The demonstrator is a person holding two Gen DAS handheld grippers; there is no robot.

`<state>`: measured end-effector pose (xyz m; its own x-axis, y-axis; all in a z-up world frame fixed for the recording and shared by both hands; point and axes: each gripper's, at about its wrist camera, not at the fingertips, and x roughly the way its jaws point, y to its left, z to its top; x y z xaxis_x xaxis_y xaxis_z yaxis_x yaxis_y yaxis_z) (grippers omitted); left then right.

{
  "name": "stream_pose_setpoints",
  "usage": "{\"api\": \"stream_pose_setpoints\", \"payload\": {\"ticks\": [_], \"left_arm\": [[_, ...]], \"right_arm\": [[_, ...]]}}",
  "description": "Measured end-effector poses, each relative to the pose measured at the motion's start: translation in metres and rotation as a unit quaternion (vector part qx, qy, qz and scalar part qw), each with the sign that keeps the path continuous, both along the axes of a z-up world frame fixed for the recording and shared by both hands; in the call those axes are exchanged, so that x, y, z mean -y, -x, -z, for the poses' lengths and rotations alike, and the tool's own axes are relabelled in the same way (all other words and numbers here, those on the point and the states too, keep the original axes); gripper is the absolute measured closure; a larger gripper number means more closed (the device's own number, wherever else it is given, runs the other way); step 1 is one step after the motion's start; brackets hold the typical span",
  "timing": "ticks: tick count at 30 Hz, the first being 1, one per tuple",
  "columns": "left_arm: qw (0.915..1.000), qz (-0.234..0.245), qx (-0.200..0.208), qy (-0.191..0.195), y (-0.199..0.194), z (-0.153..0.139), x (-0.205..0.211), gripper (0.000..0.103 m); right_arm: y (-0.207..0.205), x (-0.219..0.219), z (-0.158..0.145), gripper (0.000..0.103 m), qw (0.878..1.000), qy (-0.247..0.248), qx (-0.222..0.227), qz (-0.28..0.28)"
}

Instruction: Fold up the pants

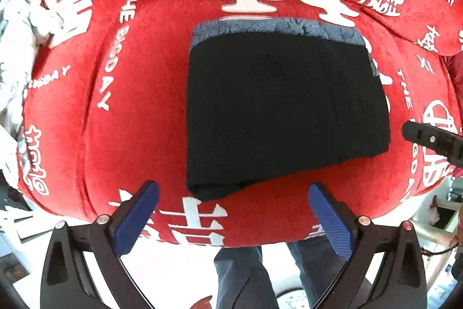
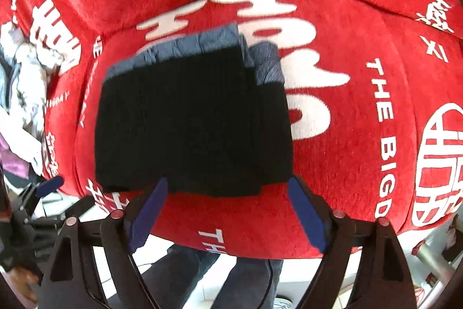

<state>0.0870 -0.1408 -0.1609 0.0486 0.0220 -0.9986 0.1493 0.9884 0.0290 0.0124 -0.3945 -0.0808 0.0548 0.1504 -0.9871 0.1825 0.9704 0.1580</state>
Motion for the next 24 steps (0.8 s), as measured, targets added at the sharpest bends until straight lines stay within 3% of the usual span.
{"api": "stream_pose_setpoints", "payload": {"ticks": [4,9,15,24], "left_arm": [[0.9999,-0.01,0.004,-0.001,-0.005,-0.012,0.002,0.0],[0.9996,-0.027,0.01,-0.008,-0.014,-0.027,0.001,0.0],[0.999,-0.029,0.028,-0.019,-0.018,-0.045,0.001,0.0],[0.9987,-0.031,0.033,-0.023,-0.017,-0.061,-0.004,0.0]], "right_arm": [[-0.004,0.0,-0.013,0.015,1.0,0.004,0.004,0.013],[-0.003,-0.012,-0.031,0.015,0.999,0.035,0.012,-0.011],[-0.003,-0.023,-0.041,0.015,0.999,0.046,-0.016,-0.018],[-0.004,-0.038,-0.056,0.015,0.996,0.086,-0.019,-0.034]]}}
